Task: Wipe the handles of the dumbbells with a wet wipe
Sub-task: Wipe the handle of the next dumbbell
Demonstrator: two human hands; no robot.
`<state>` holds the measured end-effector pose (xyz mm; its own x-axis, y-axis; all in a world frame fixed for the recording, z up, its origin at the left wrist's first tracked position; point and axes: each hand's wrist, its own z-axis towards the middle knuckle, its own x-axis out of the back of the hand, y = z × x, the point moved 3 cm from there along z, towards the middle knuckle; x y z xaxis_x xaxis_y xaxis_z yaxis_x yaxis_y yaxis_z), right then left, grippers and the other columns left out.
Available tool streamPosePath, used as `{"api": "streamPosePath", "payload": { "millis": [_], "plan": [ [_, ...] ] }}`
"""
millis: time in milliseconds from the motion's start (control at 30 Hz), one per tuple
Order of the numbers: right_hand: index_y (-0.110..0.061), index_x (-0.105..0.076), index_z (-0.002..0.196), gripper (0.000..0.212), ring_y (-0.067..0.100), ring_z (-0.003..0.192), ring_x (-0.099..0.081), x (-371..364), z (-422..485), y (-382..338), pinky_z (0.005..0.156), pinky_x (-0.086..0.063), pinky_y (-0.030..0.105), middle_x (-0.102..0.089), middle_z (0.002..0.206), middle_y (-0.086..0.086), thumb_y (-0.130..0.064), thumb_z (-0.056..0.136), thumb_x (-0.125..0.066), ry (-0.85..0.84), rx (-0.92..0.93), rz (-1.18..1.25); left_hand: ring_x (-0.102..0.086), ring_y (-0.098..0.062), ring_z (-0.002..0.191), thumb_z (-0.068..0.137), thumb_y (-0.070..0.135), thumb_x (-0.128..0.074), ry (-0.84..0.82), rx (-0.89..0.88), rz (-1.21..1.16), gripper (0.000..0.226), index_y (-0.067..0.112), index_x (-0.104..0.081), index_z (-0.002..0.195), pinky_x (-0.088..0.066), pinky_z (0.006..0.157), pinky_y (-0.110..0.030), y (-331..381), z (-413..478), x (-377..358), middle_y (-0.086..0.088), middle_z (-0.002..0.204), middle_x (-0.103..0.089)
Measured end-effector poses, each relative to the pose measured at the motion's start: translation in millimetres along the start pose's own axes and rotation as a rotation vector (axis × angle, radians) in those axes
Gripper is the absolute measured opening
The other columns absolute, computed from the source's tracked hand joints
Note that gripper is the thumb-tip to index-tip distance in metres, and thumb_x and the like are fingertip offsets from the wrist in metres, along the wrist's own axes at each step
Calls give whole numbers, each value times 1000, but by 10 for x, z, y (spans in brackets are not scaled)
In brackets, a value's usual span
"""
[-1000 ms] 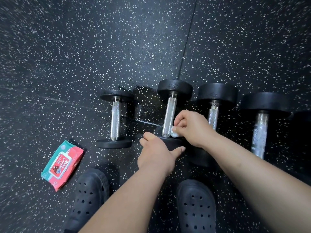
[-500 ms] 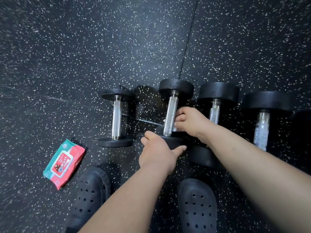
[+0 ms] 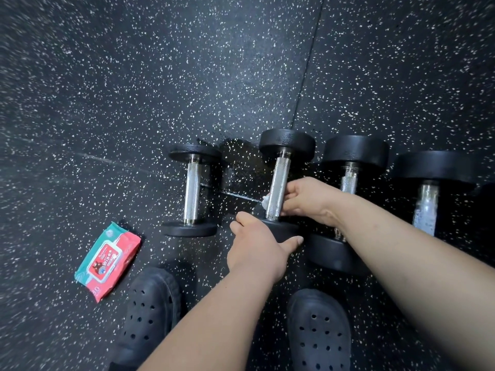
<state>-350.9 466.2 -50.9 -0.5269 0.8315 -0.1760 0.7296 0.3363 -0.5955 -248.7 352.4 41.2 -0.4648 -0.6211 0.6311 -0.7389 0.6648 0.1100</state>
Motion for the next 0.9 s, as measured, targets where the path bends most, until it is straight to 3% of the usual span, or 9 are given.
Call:
{"api": "streamPosePath", "payload": {
  "millis": [100,233,367,500,633,733,800,900],
  "plan": [
    [14,-68,120,36,40,113,-73,17,40,1,83,-65,28,-75,116,29,26,89,-53,81,1,20,-62,-29,117,71,77,-80,-2,-3,5,101,13,-28,130,-48,81,-40,-3,4,6,-5,141,-41],
    [16,-69,114,35,34,99,-71,-33,-30,79,82,-63,28,-72,115,36,28,83,-55,26,-32,-69,-61,-30,121,72,75,-80,4,-6,-1,101,13,-28,131,-50,86,-42,1,-13,4,-6,141,-41],
    [15,-69,114,35,40,107,-73,19,0,-6,83,-64,28,-71,118,36,28,87,-52,84,9,-8,-61,-29,121,72,75,-80,1,-4,-5,102,12,-28,133,-47,82,-40,0,-10,4,-6,142,-40],
    [11,-73,111,31,29,94,-71,19,-63,56,95,-61,38,-73,113,35,24,86,-60,21,-10,-110,-61,-29,120,72,75,-81,6,-6,-18,102,13,-28,133,-49,83,-41,-4,-12,2,-6,141,-41],
    [9,-74,109,23,28,86,-74,115,-192,-11,81,-65,28,-76,98,28,18,89,-68,100,32,-55,-63,-29,117,71,75,-81,6,-5,-20,100,14,-29,130,-48,79,-40,-8,-12,-2,-5,139,-41],
    [-2,-75,101,17,34,90,-77,150,-355,-86,84,-66,35,-77,84,15,11,90,-72,216,108,-116,-63,-29,117,71,75,-81,6,-6,-21,101,13,-29,131,-47,78,-40,-11,-7,1,-5,139,-41],
    [-12,-77,94,15,25,85,-79,133,-491,-158,85,-65,37,-79,78,5,2,89,-74,276,176,-260,-63,-29,117,71,75,-82,7,-5,-23,102,13,-29,133,-47,79,-39,-7,-9,-1,-5,140,-41],
    [-28,-79,87,10,4,77,-73,49,-612,-324,79,-58,25,-77,78,-13,-18,86,-79,400,410,-561,-63,-29,118,71,74,-83,8,2,-28,103,13,-29,133,-48,80,-41,-5,-7,-9,-5,139,-40]
  ]
}}
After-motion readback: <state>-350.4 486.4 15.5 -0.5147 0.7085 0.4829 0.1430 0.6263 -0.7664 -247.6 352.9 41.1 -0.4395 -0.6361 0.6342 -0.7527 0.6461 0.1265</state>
